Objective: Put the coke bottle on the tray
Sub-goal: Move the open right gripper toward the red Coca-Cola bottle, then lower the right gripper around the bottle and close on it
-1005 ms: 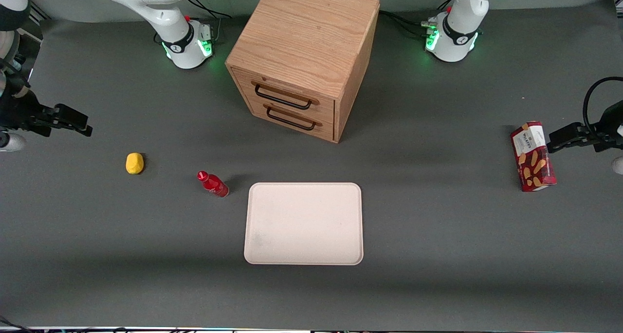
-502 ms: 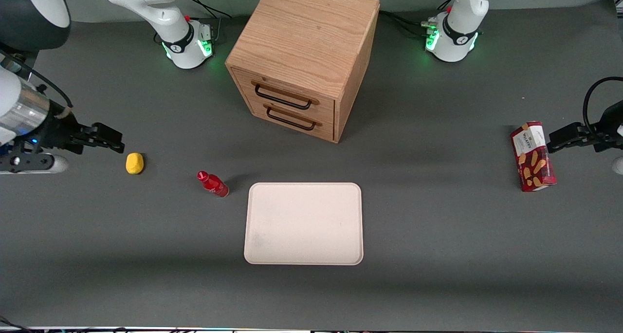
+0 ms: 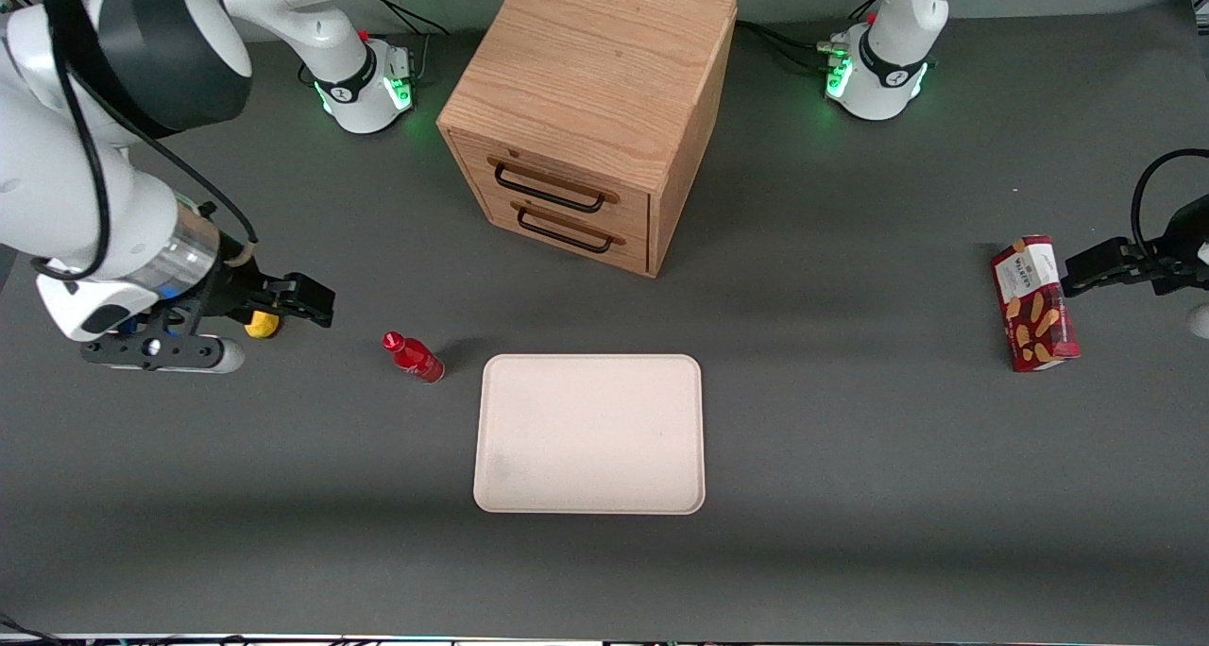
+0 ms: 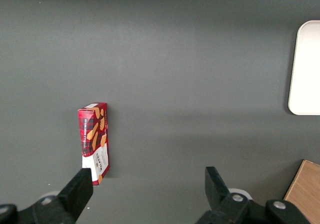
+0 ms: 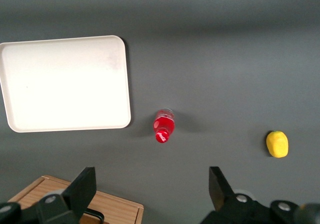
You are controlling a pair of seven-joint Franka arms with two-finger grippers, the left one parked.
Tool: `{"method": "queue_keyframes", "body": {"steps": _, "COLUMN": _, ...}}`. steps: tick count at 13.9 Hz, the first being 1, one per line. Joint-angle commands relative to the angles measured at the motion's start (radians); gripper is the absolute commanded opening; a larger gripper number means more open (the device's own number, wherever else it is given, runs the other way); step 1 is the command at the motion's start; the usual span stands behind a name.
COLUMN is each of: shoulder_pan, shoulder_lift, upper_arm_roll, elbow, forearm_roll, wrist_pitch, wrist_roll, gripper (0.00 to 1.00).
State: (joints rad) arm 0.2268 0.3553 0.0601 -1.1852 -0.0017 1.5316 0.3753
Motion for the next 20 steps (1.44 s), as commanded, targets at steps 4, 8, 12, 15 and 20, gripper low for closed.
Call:
{"method": "queue_keyframes", "body": {"steps": 4, "shoulder_pan": 0.019, "shoulder_lift": 0.034, "upper_arm_roll": -0.014, "elbow": 0.035, "forearm_roll": 0.014, "wrist_pitch": -0.010, "wrist_roll": 0.013, "gripper": 1.00}}
{"method": "queue_keyframes", "body": {"steps": 8, "shoulder_pan": 0.029, "shoulder_lift": -0.022, "upper_arm_roll": -0.013, "elbow": -0.144, "forearm_roll": 0.014, "wrist_pitch": 0.108, "wrist_roll": 0.013, "gripper": 1.00}}
{"method": "queue_keyframes", "body": {"steps": 12, "shoulder_pan": 0.034, "shoulder_lift": -0.087, "upper_arm_roll": -0.013, "elbow": -0.367, "forearm_roll": 0.014, "wrist_pitch": 0.296, "wrist_roll": 0.013, "gripper": 1.00}}
{"method": "queue_keyframes", "body": {"steps": 15, "shoulder_pan": 0.032, "shoulder_lift": -0.128, "upper_arm_roll": -0.013, "elbow": -0.532, "forearm_roll": 0.014, "wrist_pitch": 0.453, "wrist_roll": 0.013, "gripper": 1.00}}
{"method": "queue_keyframes", "body": {"steps": 20, "shoulder_pan": 0.032, "shoulder_lift": -0.153, "upper_arm_roll": -0.013, "elbow": -0.759, "forearm_roll": 0.014, "wrist_pitch": 0.709, "wrist_roll": 0.013, "gripper": 1.00}}
